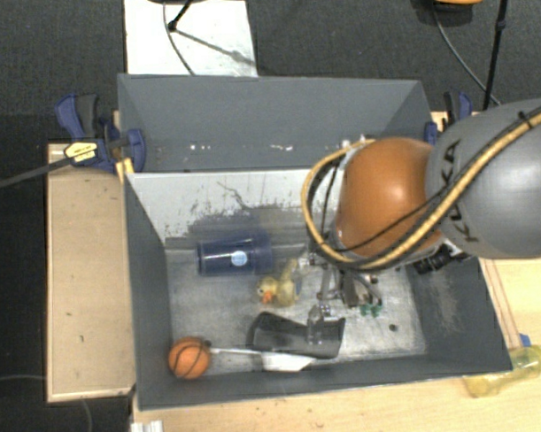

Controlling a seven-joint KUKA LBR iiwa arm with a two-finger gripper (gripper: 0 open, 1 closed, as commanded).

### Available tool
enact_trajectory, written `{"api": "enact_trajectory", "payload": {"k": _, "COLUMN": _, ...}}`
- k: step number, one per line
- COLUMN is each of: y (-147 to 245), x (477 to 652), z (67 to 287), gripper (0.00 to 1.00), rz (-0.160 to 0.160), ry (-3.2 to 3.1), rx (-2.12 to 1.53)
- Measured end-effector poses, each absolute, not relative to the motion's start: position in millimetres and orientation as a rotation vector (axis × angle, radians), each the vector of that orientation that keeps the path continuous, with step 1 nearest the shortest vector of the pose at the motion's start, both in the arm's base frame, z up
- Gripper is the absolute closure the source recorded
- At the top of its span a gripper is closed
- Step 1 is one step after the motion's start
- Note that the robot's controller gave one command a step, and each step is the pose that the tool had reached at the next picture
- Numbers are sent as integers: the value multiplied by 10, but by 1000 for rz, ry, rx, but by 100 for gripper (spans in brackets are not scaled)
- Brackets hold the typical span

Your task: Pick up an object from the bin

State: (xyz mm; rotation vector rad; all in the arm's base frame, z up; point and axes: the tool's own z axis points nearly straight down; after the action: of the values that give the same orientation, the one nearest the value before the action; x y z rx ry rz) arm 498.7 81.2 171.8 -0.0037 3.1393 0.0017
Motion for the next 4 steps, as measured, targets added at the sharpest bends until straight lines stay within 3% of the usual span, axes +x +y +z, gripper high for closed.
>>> {"api": "enact_trajectory", "payload": {"k": 1, "y": 978, "x": 4875, "z": 1143, "gripper": 0, "rz": 3, "ry": 3134, "rx": -113}}
{"api": "enact_trajectory", "payload": {"k": 2, "y": 1046, "x": 4959, "z": 665, "gripper": 0, "rz": 14, "ry": 3096, "rx": -110}}
{"api": "enact_trajectory", "payload": {"k": 3, "y": 1046, "x": 4933, "z": 692, "gripper": 0, "rz": 13, "ry": 3103, "rx": -109}}
{"api": "enact_trajectory", "payload": {"k": 4, "y": 993, "x": 5046, "z": 707, "gripper": 0, "rz": 22, "ry": 3131, "rx": 27}}
